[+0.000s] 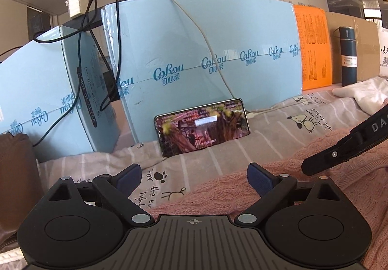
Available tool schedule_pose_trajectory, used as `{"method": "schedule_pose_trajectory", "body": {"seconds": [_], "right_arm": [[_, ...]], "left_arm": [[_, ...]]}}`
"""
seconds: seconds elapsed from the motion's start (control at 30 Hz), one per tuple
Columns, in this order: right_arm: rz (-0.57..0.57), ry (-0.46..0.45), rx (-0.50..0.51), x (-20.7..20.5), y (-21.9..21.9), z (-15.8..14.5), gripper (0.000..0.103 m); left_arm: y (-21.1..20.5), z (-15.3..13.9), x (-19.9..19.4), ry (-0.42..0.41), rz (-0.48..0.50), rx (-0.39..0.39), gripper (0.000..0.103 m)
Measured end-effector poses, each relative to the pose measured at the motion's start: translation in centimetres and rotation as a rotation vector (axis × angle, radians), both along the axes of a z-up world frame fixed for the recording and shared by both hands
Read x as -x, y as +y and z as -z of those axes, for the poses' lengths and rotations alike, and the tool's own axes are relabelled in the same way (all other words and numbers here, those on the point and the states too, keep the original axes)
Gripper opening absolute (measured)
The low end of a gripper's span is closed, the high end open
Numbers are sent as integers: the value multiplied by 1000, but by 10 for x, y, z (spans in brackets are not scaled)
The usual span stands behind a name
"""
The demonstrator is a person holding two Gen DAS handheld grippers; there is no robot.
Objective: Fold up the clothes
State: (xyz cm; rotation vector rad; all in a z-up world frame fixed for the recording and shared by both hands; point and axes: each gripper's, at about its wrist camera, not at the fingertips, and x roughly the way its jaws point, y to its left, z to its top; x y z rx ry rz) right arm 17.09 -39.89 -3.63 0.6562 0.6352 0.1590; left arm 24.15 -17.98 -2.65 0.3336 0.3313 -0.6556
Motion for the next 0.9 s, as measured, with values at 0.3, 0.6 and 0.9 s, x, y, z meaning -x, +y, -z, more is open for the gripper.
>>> {"method": "schedule_pose_trajectory", "body": {"seconds": [0.3, 0.6, 0.9], "right_arm": [[83, 59, 115, 6, 11, -2, 11], [76, -61, 441, 17, 45, -9, 49], [136, -46, 598, 17, 47, 1, 55]], "left_arm": [[-11, 10, 1, 6, 19, -67, 96], [-11, 16, -14, 80, -44, -113, 96], [-1, 11, -10, 58, -52, -80, 99]]}}
